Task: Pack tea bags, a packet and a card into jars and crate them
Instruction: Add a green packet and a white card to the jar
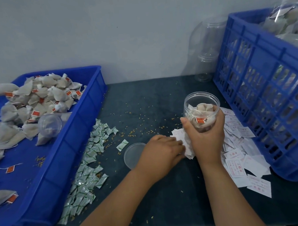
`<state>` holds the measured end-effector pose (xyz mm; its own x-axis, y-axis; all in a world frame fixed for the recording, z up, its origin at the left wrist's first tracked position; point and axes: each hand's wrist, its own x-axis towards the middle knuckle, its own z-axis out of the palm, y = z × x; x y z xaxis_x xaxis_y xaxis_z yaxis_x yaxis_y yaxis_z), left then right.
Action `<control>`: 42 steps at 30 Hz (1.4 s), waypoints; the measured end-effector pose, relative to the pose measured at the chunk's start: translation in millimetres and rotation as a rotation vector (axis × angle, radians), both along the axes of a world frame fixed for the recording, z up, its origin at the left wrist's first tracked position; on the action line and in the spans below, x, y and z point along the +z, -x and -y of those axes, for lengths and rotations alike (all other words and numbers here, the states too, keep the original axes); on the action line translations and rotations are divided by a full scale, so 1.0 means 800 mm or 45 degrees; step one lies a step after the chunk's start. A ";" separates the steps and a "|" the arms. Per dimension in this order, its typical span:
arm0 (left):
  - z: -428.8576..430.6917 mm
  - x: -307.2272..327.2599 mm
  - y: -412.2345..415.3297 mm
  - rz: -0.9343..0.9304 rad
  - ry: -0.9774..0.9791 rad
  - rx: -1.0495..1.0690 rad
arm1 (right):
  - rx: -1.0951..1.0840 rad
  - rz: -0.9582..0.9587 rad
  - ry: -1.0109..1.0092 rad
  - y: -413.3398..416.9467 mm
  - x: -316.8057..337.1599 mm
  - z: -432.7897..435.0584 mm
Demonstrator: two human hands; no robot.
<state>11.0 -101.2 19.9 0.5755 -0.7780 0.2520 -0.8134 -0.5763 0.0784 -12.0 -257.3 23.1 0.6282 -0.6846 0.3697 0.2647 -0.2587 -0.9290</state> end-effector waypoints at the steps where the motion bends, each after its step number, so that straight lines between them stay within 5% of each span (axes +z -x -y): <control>1: -0.005 0.000 0.001 0.069 0.013 0.001 | -0.006 0.001 -0.003 0.000 0.000 0.000; 7: -0.021 0.005 0.009 0.045 0.199 0.196 | 0.027 0.001 0.000 0.002 0.005 -0.002; 13: -0.037 0.035 0.005 -0.560 0.921 0.816 | 0.243 0.006 -0.043 0.012 0.006 -0.008; 18: -0.058 0.101 0.006 -0.290 1.313 0.698 | 0.611 -0.096 0.101 0.017 0.001 -0.020; 23: -0.052 0.126 0.015 0.158 0.945 0.427 | 0.735 -0.147 0.199 0.024 -0.002 -0.029; 27: -0.058 0.125 0.012 0.053 0.476 0.155 | 0.723 -0.094 0.236 0.025 0.004 -0.031; 31: -0.071 0.133 0.006 -0.177 0.319 0.162 | 0.728 -0.125 0.235 0.027 0.005 -0.035; 35: -0.073 0.131 0.014 -0.285 0.364 0.121 | 0.741 -0.106 0.220 0.025 0.001 -0.034; 42: -0.066 0.118 0.012 -0.069 0.812 0.479 | 0.810 -0.106 0.284 0.024 0.001 -0.036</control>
